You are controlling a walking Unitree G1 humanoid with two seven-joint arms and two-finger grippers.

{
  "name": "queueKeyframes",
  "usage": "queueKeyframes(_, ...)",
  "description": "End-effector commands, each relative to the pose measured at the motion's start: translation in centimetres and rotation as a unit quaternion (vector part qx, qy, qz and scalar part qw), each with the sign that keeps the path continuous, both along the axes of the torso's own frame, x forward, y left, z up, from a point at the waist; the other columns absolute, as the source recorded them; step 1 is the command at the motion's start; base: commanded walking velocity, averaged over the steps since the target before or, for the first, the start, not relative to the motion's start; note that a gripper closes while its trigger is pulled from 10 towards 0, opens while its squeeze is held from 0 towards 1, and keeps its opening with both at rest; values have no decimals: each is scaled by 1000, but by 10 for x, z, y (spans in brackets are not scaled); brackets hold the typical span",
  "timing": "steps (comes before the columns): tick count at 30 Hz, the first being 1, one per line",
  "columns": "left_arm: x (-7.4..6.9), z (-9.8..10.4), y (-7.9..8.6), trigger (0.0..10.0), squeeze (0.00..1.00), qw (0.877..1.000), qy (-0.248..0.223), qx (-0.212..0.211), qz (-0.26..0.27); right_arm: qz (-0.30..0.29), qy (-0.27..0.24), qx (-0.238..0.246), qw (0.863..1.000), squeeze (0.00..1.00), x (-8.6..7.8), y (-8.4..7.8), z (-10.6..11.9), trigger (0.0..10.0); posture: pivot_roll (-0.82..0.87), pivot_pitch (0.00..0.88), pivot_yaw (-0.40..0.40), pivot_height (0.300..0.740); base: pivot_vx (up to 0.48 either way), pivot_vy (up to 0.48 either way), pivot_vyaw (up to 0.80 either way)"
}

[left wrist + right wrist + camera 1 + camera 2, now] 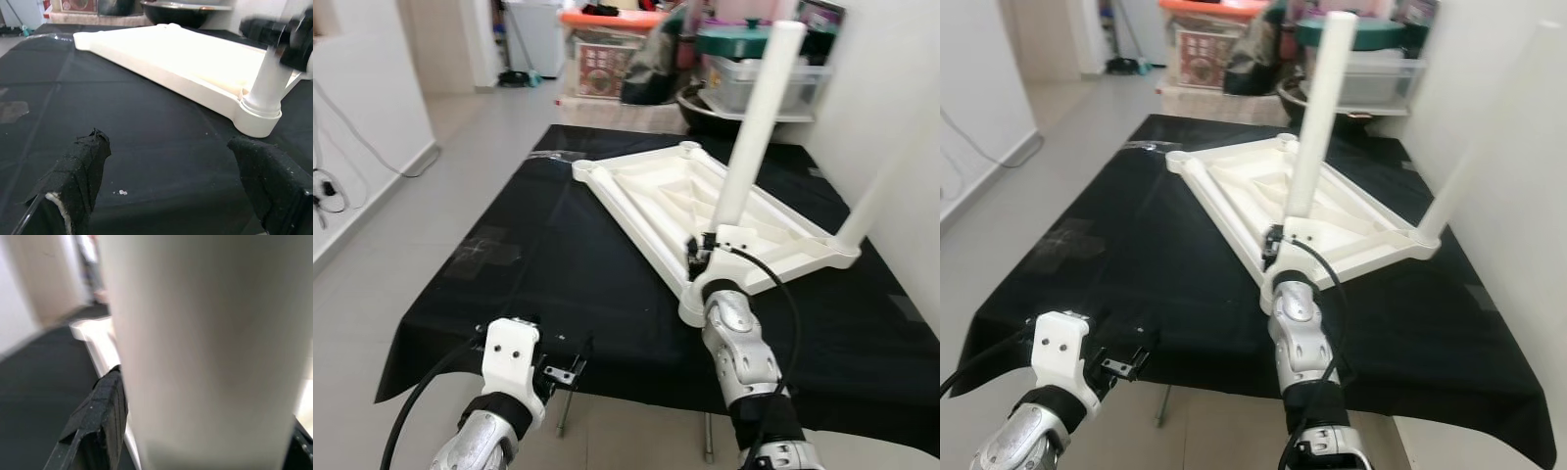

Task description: Building children table

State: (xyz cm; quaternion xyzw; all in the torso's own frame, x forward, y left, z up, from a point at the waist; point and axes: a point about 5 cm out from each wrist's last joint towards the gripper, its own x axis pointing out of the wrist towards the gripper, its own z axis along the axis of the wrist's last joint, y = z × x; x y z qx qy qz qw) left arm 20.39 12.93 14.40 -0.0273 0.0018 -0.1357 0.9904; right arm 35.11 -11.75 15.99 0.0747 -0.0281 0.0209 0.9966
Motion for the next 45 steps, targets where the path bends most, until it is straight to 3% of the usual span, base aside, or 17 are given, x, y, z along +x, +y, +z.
queueKeyframes(1, 0, -3, 0, 10000, 0, 1000, 11, -4, 0, 117, -51, 27, 991, 0, 5, 22, 31, 10000, 173, 0, -71, 740, 0, 0, 0)
queueKeyframes(2, 0, -3, 0, 10000, 0, 1000, 11, -4, 0, 117, -51, 27, 991, 0, 5, 22, 31, 10000, 173, 0, -71, 740, 0, 0, 0)
queueKeyframes(3, 0, -3, 0, 10000, 0, 1000, 11, -7, 3, 262, -77, 24, 962, 0, 0, 30, 47, 10000, 173, 0, -71, 740, 0, 0, 0)
queueKeyframes(4, 0, -4, 0, 10000, 0, 1000, 11, -8, 3, 313, -88, 17, 945, 0, -3, 30, 52, 10000, 173, 0, -74, 740, 0, 0, 0)
queueKeyframes(15, 1, -4, -1, 10000, 0, 1000, 11, -9, -3, 481, -72, -76, 870, 0, -10, 41, 33, 9725, 185, 0, -87, 740, 0, 0, 0)
queueKeyframes(17, 0, -4, 0, 10000, 0, 1000, 11, -9, -4, 464, -49, -92, 880, 0, -6, 48, 22, 0, 190, 0, -89, 740, 0, 0, 0)
queueKeyframes(20, 0, -5, 0, 10000, 0, 1000, 12, -8, -4, 456, -37, -100, 883, 0, -4, 49, 18, 0, 190, 0, -89, 740, 0, 0, 0)
queueKeyframes(22, -1, -6, 2, 10000, 0, 1000, 13, -7, -3, 356, 13, -116, 927, 0, 10, 42, 6, 0, 196, 0, -85, 740, 0, 0, 0)
queueKeyframes(23, -1, -6, 3, 10000, 0, 1000, 15, -6, -2, 243, 46, -109, 963, 0, 22, 29, 2, 0, 191, 0, -83, 740, 0, 0, 0)
queueKeyframes(25, -2, -6, 4, 10000, 0, 1000, 15, -5, -2, 165, 68, -104, 978, 0, 28, 19, -2, 0, 191, 0, -83, 740, 0, 0, 0)
queueKeyframes(26, -3, -8, 4, 10000, 0, 1000, 19, -8, -3, -38, 125, -64, 989, 0, 26, -22, -22, 0, 186, 0, -79, 740, 0, 0, 0)
queueKeyframes(34, -5, -9, 5, 10000, 0, 1000, 22, -7, -4, -202, 137, -78, 967, 0, -8, -50, -43, 0, 176, 0, -68, 740, 0, 0, 0)
queueKeyframes(35, -5, -9, 5, 10000, 0, 1000, 23, -8, -5, -193, 133, -74, 969, 0, -11, -44, -42, 10000, 172, 0, -65, 740, 0, 0, 0)
queueKeyframes(41, -4, -10, 5, 10000, 0, 1000, 24, -10, -7, -154, 98, -37, 982, 0, -8, -23, -30, 10000, 168, 0, -64, 740, 0, 0, 0)
queueKeyframes(42, -4, -10, 5, 10000, 0, 1000, 24, -11, -7, -107, 55, -21, 992, 1000, -1, -19, -13, 10000, 172, 0, -69, 740, 0, 0, 0)
queueKeyframes(44, -4, -10, 4, 10000, 0, 1000, 24, -11, -7, -73, 22, -12, 997, 1000, 3, -16, 0, 10000, 173, 0, -70, 740, 0, 0, 0)
queueKeyframes(45, -3, -10, 3, 10000, 0, 1000, 22, -12, -5, 21, -33, -1, 999, 835, 16, -16, 28, 10000, 181, 0, -80, 740, 0, 0, 0)
